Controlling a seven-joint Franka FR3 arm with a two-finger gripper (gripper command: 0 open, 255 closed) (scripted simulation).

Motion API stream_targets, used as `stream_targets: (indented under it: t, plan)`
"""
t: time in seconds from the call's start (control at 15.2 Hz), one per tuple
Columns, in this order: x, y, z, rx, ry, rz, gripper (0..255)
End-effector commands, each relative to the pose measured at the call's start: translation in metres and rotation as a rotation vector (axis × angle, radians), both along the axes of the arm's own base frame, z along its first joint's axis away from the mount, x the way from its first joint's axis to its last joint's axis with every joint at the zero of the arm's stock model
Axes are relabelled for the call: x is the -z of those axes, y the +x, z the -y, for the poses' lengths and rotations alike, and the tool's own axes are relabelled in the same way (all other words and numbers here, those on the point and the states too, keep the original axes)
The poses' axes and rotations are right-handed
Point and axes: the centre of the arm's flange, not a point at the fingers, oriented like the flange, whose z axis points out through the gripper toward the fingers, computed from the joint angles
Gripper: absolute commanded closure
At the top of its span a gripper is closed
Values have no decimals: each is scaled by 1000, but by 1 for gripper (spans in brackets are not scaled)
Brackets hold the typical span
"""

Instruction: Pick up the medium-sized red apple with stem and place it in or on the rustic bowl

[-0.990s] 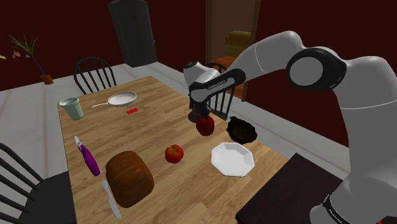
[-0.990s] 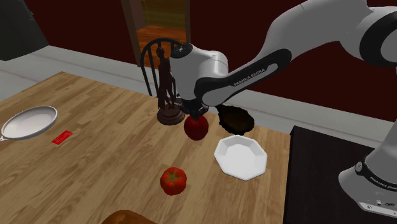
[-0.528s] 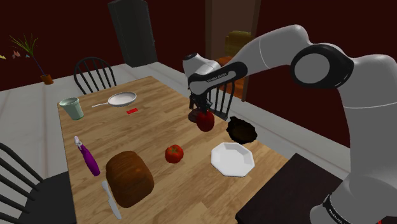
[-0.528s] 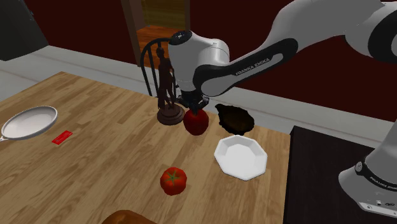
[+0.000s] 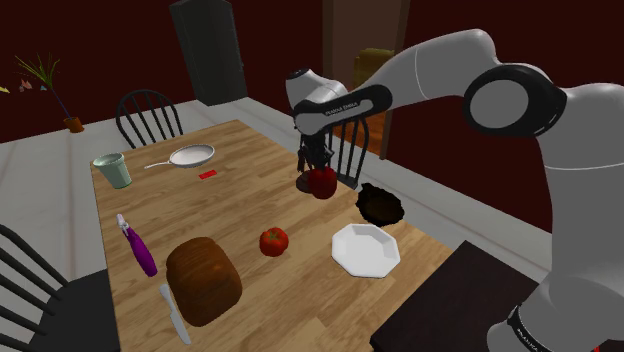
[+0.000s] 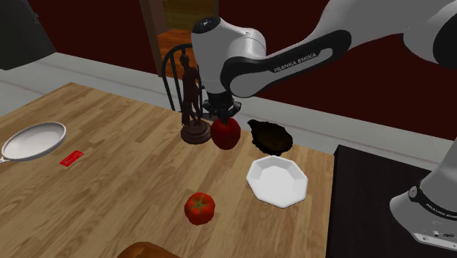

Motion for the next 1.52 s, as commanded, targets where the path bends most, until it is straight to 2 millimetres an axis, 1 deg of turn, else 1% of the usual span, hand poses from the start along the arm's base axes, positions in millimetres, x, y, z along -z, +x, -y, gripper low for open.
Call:
stream_targets:
  t: [0.0,0.53,0.59,1.45]
  plan:
    - [-12,-1,0,0,0,0,255]
    - [-55,-1,0,0,0,0,255]
    - [-57,-1,0,0,0,0,255]
    - [-115,-93,132,0,0,0,255]
